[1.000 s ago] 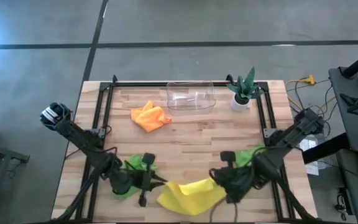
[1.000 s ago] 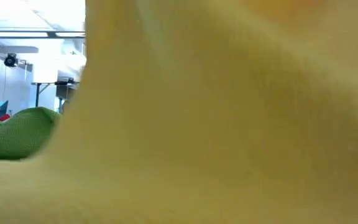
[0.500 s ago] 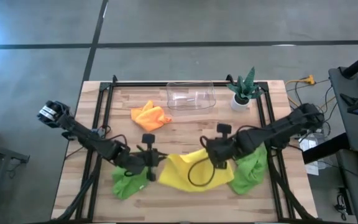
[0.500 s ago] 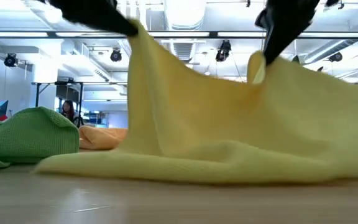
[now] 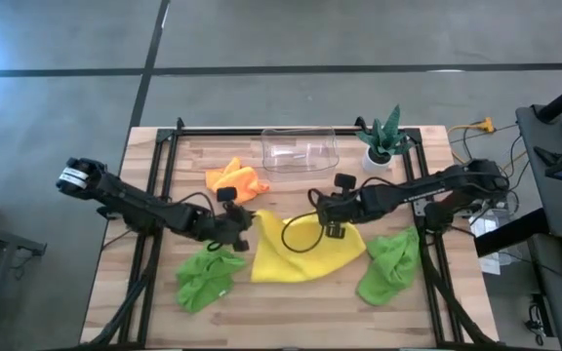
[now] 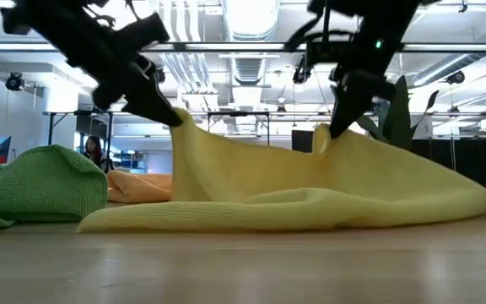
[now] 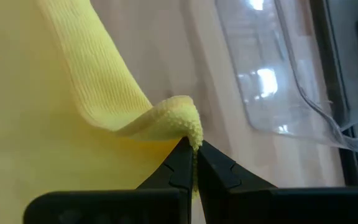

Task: Fold microfiber towels
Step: Fold the yellow microfiber towel

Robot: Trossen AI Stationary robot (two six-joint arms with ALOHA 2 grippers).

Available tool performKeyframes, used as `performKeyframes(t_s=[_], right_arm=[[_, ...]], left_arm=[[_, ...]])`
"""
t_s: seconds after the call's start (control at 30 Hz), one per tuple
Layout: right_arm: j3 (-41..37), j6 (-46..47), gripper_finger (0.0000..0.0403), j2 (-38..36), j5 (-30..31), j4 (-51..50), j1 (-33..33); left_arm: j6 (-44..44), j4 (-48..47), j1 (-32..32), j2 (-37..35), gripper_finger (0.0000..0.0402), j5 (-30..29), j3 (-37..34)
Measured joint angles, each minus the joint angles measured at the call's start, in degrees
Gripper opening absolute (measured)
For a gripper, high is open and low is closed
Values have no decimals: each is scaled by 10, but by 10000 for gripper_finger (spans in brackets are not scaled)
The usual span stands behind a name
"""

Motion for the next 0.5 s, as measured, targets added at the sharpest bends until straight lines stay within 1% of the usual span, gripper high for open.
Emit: performKeyframes(t_s=[0.07, 0.2, 0.37, 0.5], right_arm=[[-13, -7, 9, 0, 10, 17, -13], [-36, -21, 9, 0, 10, 45, -33], [-51, -29, 9, 0, 10, 67, -44], [-51, -35, 9, 0, 10, 70, -46]], left_arm=[[4, 4, 16, 0, 0, 0, 0], [5, 4, 41, 1, 0, 1, -4], [17, 5, 62, 2, 0, 37, -23], [19, 4, 71, 2, 0, 30, -34]])
